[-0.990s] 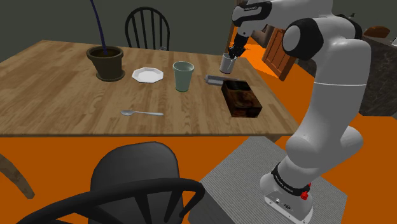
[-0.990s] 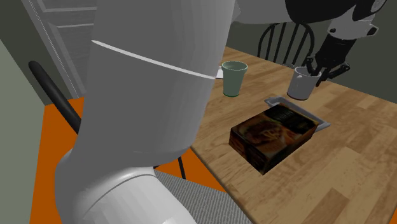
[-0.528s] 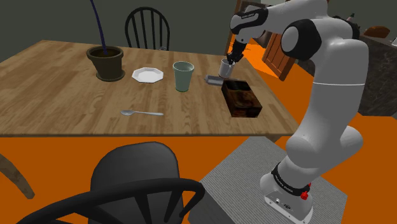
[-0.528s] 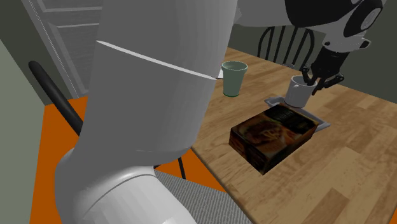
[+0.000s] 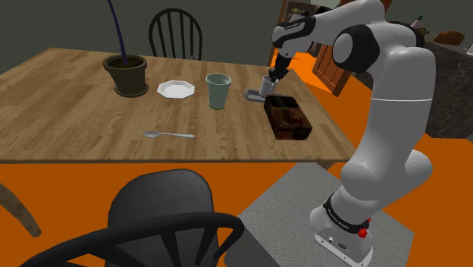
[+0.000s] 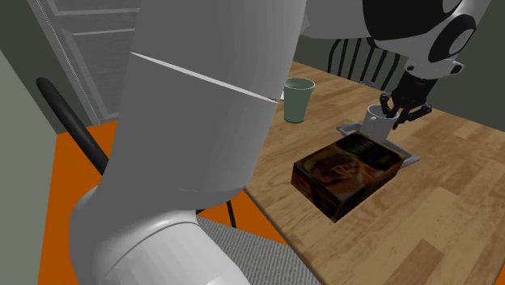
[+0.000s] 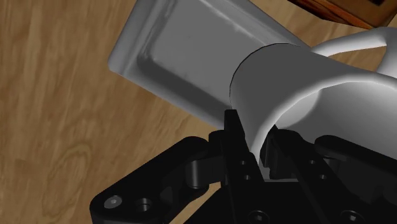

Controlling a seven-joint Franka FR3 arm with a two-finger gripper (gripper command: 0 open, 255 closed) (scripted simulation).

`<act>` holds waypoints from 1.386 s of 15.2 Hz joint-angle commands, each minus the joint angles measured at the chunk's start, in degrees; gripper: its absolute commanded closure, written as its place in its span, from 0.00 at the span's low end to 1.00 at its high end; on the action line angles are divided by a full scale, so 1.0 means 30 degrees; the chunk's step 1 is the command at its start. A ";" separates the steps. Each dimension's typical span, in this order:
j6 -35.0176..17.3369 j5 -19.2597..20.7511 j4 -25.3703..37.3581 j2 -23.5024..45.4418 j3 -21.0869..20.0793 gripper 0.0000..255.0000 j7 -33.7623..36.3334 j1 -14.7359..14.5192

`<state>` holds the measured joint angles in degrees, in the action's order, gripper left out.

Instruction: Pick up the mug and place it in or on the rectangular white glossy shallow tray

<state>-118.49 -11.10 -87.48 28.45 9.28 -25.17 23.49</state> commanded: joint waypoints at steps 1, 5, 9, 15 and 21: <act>-0.0025 -0.0004 -0.0007 0.0004 -0.0002 1.00 -0.0001 -0.0002; -0.0025 -0.0003 -0.0007 0.0004 -0.0002 1.00 -0.0001 -0.0001; -0.0024 -0.0003 -0.0006 0.0004 -0.0003 0.00 0.0000 -0.0002; 0.1959 0.0224 0.1160 -0.0822 0.0139 0.00 0.0157 0.0084; 0.1959 0.0224 0.1160 -0.0822 0.0138 0.00 0.0158 0.0085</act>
<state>-112.65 -10.43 -84.04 25.97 9.70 -24.70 23.75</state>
